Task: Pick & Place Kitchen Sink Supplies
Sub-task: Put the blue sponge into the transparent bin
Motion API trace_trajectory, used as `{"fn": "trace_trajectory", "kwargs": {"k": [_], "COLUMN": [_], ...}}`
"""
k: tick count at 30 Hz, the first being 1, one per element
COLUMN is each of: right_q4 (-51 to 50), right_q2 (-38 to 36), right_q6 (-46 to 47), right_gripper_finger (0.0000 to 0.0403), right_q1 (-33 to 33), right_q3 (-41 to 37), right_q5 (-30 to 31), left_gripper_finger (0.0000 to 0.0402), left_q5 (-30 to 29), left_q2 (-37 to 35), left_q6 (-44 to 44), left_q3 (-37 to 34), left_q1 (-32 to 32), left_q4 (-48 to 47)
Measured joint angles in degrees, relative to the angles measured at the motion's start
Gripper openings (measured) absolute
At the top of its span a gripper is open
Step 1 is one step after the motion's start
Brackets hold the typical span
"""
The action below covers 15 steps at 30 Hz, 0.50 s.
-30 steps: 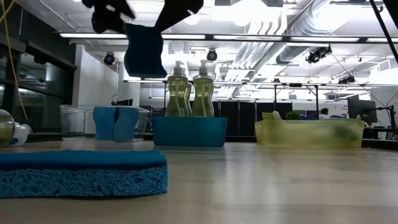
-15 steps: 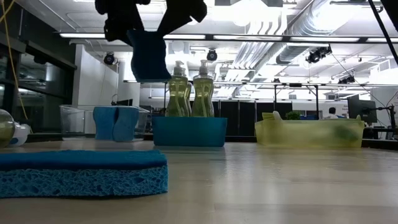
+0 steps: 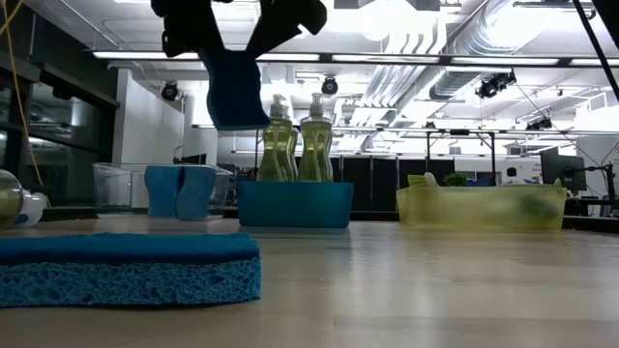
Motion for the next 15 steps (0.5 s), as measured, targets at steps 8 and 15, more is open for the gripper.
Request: {"fn": "trace_trajectory", "kwargs": {"k": [8,15], "right_q4": [0.1,0.6], "right_q2": [0.0,0.0], "right_q6": [0.0,0.2], "right_gripper_finger": [0.0000,0.0004], "right_q1": [0.0,0.0], "right_q3": [0.0,0.0], "right_q5": [-0.3,0.3], "left_gripper_finger": [0.0008,0.0005], "left_q5": [0.4,1.0], "left_q2": [0.0,0.2], "left_q6": [-1.0,-1.0], "left_q3": [0.0,0.0], "left_q1": [0.0,0.0], "left_q4": [-0.2,-0.3]}}
